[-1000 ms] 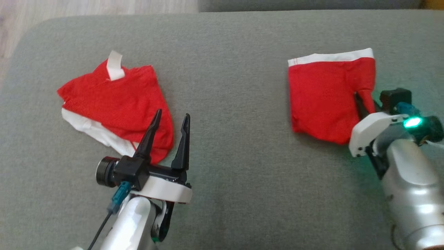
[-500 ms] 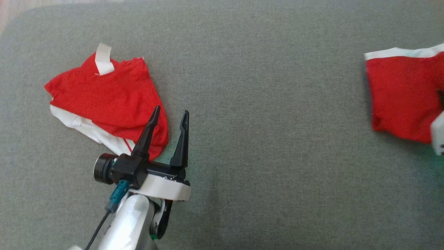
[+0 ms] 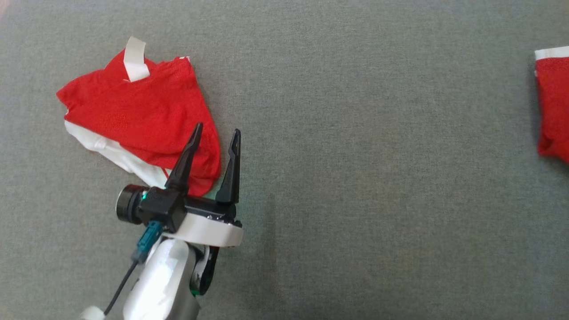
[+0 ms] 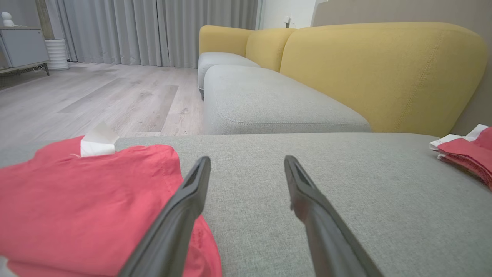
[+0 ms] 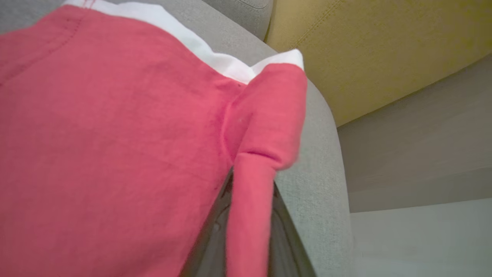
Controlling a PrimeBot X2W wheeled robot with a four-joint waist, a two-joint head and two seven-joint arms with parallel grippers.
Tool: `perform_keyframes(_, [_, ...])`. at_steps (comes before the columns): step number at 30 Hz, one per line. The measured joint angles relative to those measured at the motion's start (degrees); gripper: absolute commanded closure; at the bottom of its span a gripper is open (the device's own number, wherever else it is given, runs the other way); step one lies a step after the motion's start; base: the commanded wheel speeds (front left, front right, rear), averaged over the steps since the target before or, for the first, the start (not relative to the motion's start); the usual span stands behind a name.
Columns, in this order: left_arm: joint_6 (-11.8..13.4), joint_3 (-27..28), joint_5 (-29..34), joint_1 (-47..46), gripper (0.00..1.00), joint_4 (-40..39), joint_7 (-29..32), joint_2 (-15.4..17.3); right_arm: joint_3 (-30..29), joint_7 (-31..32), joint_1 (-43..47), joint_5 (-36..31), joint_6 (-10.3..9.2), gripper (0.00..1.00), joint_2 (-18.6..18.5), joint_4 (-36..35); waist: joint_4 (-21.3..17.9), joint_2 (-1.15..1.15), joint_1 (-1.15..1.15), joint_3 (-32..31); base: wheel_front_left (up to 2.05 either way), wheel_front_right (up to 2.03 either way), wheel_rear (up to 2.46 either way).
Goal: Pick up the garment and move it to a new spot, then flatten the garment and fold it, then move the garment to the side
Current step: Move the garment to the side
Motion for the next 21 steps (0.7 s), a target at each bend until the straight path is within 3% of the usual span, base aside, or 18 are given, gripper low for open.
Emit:
perform_keyframes(2, [0.0,0.0,0.0,-0.43,0.0,0.0,0.0,0.0,-1.25,0.08,-0.16,-0.85,0.0,1.0,-0.13,-0.18,0.04,0.0,0.0,0.14,0.0,0.0,0.0])
perform_keyframes(3, [0.01,-0.01,0.0,-0.56,0.0,0.01,0.0,0.0,-1.91,0.21,-0.16,-1.31,0.0,0.62,-0.12,-0.36,0.03,0.0,0.01,0.1,0.0,0.0,0.0])
perform_keyframes(4, [0.02,-0.01,0.0,-0.63,0.0,0.01,0.0,0.0,-2.54,0.2,-0.16,-1.83,0.0,0.05,-0.08,-0.65,-0.01,0.0,0.0,-0.01,0.0,0.0,0.0])
perform_keyframes(5, [0.02,-0.02,0.0,-0.63,0.0,0.02,0.0,0.0,-3.27,0.18,-0.16,-2.4,0.0,0.0,0.0,-1.01,-0.08,0.0,0.0,-0.18,0.0,0.0,0.0])
perform_keyframes(12, [0.04,0.22,-0.01,-0.55,0.0,0.25,0.0,-0.01,-9.95,-1.45,-0.16,-5.28,0.0,0.0,3.76,-5.12,-1.16,0.0,0.0,-2.78,0.0,0.0,0.0])
perform_keyframes(21, [0.53,1.56,-0.08,1.03,0.0,0.31,0.0,-0.01,-12.8,-5.19,2.49,-4.41,0.0,0.0,14.78,-18.6,-2.78,0.0,-0.01,-8.73,0.0,0.0,0.0])
